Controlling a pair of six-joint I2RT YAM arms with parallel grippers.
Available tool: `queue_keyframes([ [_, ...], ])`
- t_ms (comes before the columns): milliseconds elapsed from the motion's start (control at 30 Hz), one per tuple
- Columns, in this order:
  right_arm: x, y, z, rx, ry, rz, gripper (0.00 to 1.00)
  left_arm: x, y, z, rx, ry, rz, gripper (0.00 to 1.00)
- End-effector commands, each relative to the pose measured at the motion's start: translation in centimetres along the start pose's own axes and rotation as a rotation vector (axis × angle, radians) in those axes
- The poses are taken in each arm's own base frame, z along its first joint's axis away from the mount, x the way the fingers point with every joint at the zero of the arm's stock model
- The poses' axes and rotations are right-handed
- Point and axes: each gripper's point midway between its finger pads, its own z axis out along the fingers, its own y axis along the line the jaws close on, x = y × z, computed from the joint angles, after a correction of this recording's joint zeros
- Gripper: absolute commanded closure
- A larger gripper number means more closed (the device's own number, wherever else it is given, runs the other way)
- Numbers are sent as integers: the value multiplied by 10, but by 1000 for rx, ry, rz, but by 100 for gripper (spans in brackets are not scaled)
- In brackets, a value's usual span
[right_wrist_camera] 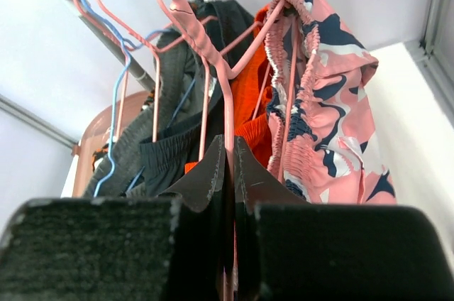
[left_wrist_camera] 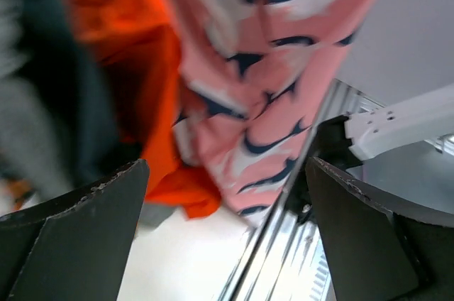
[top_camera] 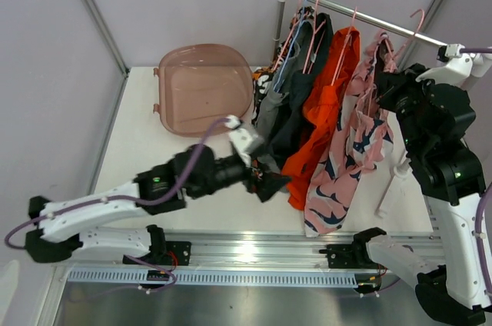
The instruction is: Remove the shorts from the hanger
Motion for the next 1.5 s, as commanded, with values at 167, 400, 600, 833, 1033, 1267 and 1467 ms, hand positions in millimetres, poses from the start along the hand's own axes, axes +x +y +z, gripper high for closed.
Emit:
queue_keyframes([
  [167, 27, -2, -1, -11, 55, 35, 100, -24, -82, 72, 103, -81, 83, 1],
  [400, 36, -9, -9, 1, 63, 59, 100, -9, -110, 114, 85, -43, 132, 1],
  [600, 31, -10, -18, -4, 57, 69, 100, 6, -121, 145, 81, 14, 155, 1],
  [833, 10, 1, -30, -29, 66, 116, 100, 25, -125, 168, 63, 58, 156, 40],
  [1033, 8, 3, -26, -15, 82, 119, 100, 31, -120, 159, 23, 140, 146, 100],
  [1267, 19, -8, 4, 63, 112, 47, 100, 28, -137, 80, 5, 179, 161, 100],
  [1467, 12, -26, 25, 110, 104, 43, 100, 64, -144, 10, 13, 206, 65, 100],
])
